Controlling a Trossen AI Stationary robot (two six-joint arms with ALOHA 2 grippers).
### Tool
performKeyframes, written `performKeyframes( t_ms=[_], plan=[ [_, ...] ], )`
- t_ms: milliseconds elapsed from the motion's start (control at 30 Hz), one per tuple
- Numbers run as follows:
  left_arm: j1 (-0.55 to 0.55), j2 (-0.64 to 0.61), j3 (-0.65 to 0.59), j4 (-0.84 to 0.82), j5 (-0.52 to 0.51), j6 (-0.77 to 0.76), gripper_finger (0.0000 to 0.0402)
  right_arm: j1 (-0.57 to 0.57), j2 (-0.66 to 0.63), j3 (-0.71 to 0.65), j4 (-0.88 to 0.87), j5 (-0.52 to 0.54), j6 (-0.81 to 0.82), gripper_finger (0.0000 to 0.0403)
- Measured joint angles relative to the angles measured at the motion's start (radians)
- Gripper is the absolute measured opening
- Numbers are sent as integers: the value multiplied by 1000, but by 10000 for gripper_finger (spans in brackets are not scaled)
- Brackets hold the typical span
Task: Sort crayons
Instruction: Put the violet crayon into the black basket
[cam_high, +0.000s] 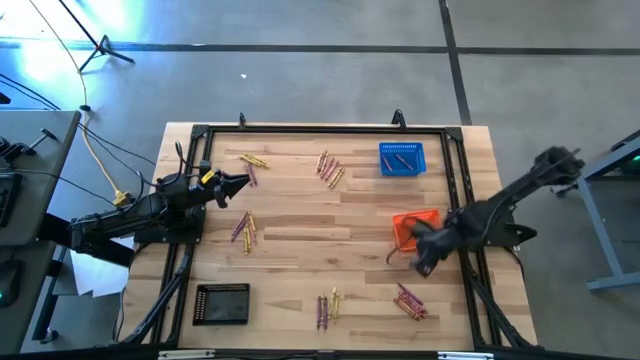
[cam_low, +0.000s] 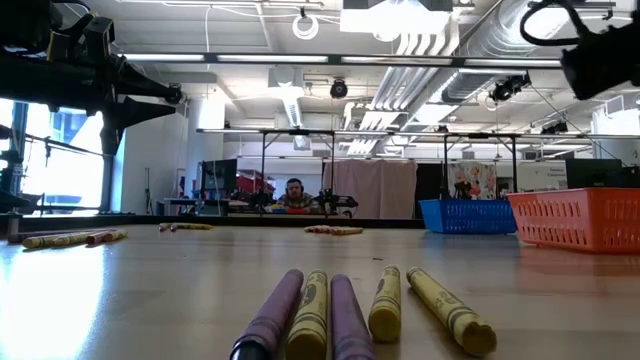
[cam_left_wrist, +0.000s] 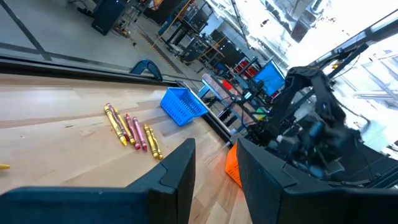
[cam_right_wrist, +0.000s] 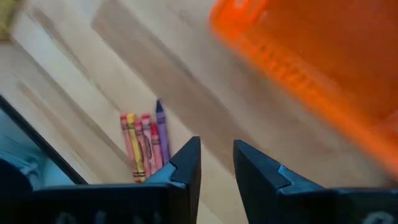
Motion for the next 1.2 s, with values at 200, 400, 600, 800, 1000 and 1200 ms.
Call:
performKeyframes(
  t_ms=[200,400,600,800,1000,1200],
  plan=[
    [0,0,0,0,0,0,106,98,253,0,221,-3,86,80],
    [0,0,0,0,0,0,106,100,410,63,158,1,118,80],
    [0,0,0,0,0,0,106,100,493,151,125,4,94,80],
    [0,0,0,0,0,0,106,102,550,207,125,23,73,80],
    [0,0,0,0,0,0,106,106,566,219,142,44,74,80],
    [0,0,0,0,0,0,106,106,566,219,124,49,76,80]
  ],
)
